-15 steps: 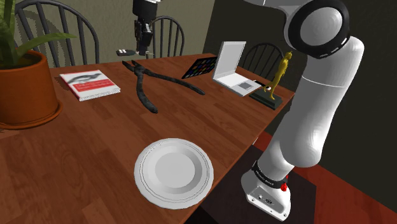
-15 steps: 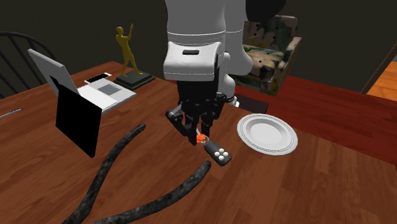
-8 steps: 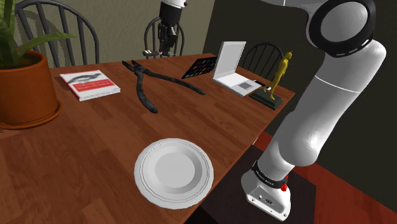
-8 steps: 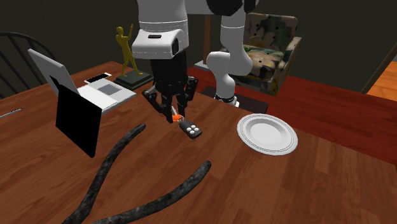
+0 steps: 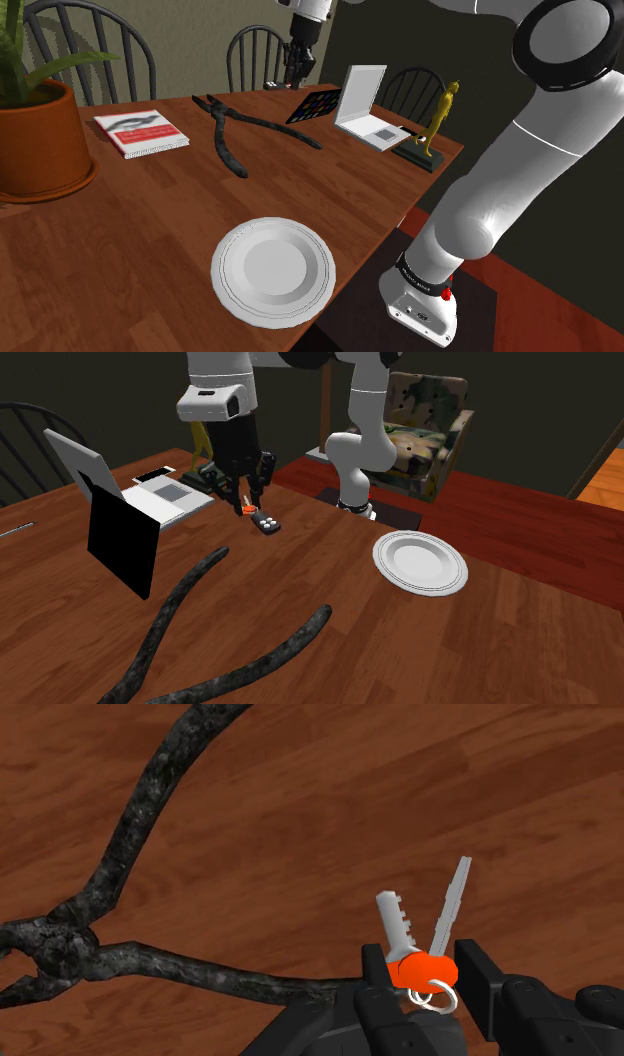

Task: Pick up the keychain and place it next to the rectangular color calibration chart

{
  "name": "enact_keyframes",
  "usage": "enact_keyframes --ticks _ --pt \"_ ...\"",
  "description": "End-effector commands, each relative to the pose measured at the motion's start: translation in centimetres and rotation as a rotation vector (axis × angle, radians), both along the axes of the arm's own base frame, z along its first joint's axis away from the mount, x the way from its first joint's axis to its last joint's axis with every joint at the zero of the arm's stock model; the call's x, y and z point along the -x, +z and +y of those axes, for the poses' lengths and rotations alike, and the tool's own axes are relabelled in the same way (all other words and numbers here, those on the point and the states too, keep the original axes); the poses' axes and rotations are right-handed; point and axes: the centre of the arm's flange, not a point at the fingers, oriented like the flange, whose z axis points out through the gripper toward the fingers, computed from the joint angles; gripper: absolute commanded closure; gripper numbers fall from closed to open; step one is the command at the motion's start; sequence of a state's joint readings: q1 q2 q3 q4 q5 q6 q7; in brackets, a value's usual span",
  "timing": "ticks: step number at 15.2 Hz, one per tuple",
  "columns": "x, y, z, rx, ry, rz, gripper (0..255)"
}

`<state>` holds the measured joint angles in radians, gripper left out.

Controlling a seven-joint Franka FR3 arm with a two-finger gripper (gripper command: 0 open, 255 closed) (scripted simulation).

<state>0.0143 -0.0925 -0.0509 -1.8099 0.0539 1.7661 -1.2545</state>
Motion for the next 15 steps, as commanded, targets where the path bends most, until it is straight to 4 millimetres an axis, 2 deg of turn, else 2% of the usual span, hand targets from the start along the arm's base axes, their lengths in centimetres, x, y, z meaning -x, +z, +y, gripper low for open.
enact_keyframes --ticks 1,15 --pt "0.7 0.0 -2.7 0.0 0.001 0.0 255" --pt "6.7 0.0 -20.1 0.0 0.001 0.0 255"
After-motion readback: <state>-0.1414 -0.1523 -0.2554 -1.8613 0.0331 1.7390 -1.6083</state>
